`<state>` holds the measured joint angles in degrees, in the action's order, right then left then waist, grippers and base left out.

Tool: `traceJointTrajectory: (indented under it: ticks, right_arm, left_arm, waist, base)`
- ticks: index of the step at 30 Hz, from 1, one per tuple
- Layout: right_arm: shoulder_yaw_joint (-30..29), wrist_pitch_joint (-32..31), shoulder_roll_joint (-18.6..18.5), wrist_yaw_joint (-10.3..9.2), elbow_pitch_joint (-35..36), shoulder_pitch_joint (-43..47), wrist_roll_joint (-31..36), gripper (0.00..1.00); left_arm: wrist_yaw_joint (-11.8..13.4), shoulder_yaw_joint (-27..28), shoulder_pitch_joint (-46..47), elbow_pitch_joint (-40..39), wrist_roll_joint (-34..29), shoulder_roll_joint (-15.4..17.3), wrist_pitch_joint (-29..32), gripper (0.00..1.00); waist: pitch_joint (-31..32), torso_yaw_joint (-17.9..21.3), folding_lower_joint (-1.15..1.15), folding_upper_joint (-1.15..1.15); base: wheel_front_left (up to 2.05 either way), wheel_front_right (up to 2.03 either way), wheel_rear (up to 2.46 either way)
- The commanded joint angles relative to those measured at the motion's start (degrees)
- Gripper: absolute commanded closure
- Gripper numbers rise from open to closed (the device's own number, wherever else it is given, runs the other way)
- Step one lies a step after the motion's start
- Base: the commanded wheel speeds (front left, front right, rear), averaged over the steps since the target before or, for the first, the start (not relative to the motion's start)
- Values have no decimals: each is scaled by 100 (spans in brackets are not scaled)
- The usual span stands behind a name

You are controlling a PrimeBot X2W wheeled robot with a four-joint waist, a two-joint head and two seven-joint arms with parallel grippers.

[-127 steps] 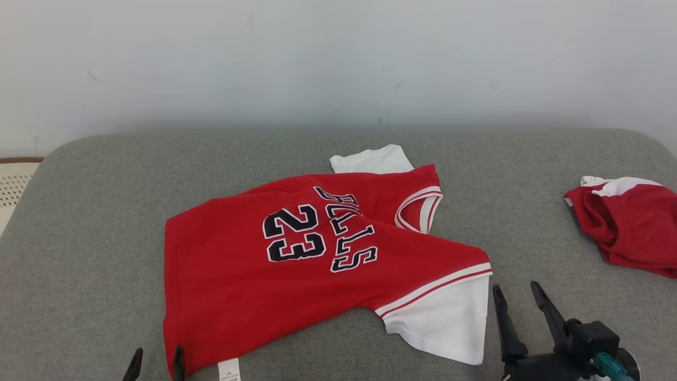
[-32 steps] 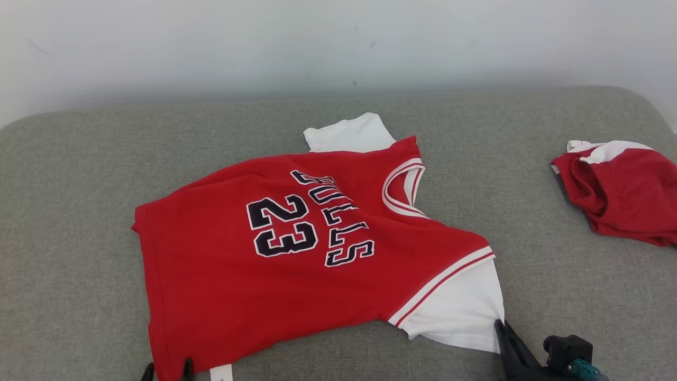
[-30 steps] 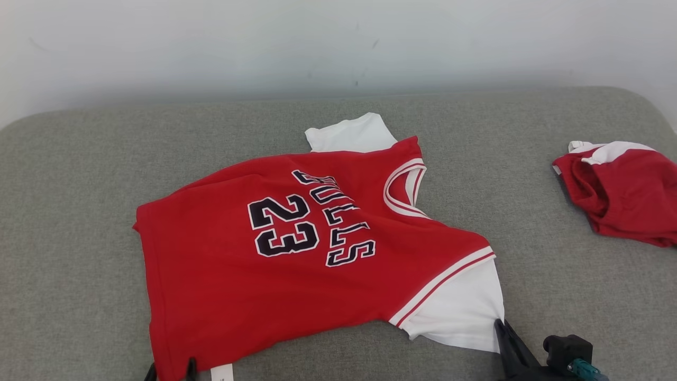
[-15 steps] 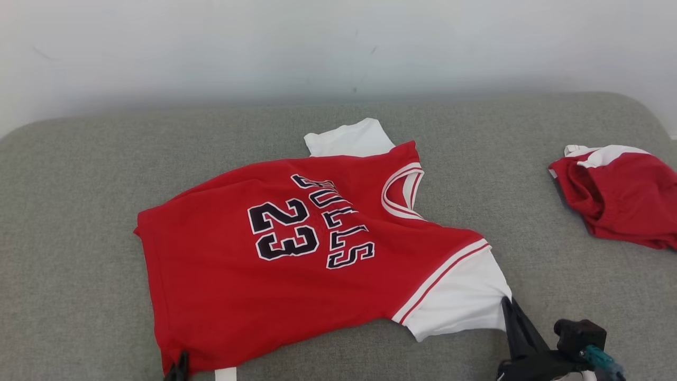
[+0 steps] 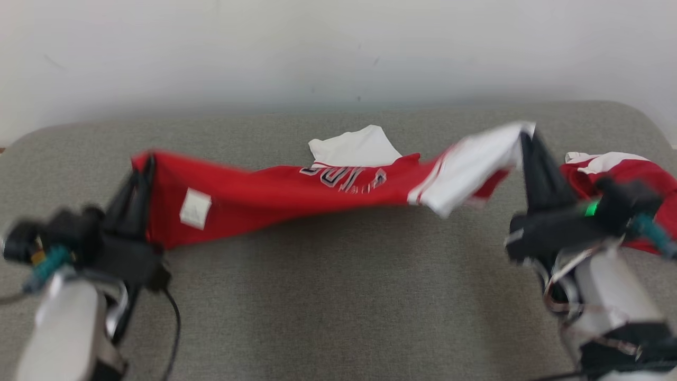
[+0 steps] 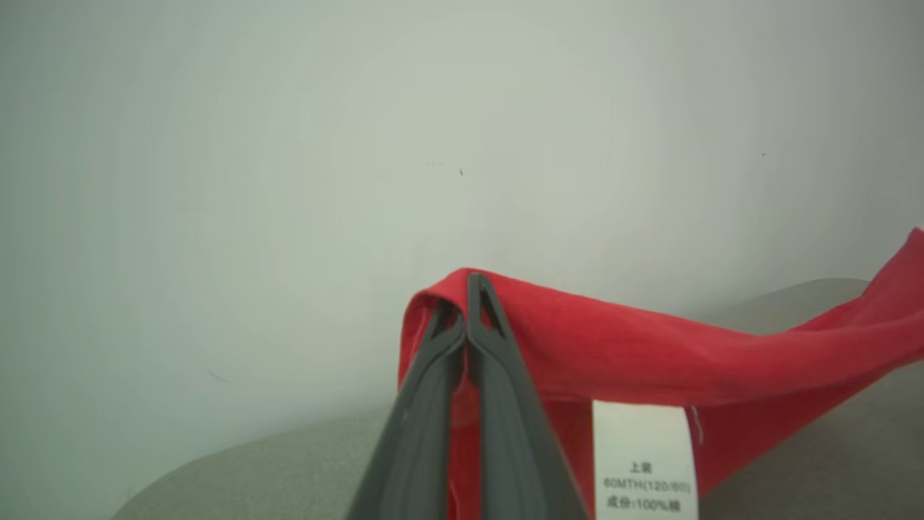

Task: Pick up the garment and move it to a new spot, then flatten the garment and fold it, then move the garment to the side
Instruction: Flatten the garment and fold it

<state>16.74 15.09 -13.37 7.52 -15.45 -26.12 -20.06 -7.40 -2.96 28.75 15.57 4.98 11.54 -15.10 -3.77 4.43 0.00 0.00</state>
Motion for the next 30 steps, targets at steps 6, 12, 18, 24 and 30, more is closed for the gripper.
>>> traceJointTrajectory:
  ticks: [6, 12, 18, 24, 30]
  right_arm:
    - [279, 3, -497, -6, -90, -1722, 94, 100]
    - [401, 2, -683, -6, -545, -2998, 236, 100]
    - [524, 1, -851, -6, -1219, -4476, 412, 100]
    - [223, 2, -830, -6, -1860, -5882, 717, 100]
    - [-877, 1, -588, -6, -1796, -6729, 1596, 100]
  left_arm:
    - [-3, -851, 1834, 730, 66, 711, -5, 100]
    - [-4, -1419, 3124, 1304, 2, 959, -4, 100]
    - [-4, -1846, 4571, 1869, -245, 1074, -5, 100]
    - [117, -2083, 5858, 2176, -643, 1005, -5, 100]
    - [410, -2174, 6869, 1975, -852, 919, -4, 100]
  waist:
    - [-228, 126, 0, 0]
    - [-742, 174, 0, 0]
    - [-1649, 147, 0, 0]
    - [-2345, 115, 0, 0]
    - [-2491, 145, 0, 0]
  base:
    - [0, 0, 0]
    - [0, 0, 0]
    - [0, 0, 0]
    - [0, 0, 0]
    - [0, 0, 0]
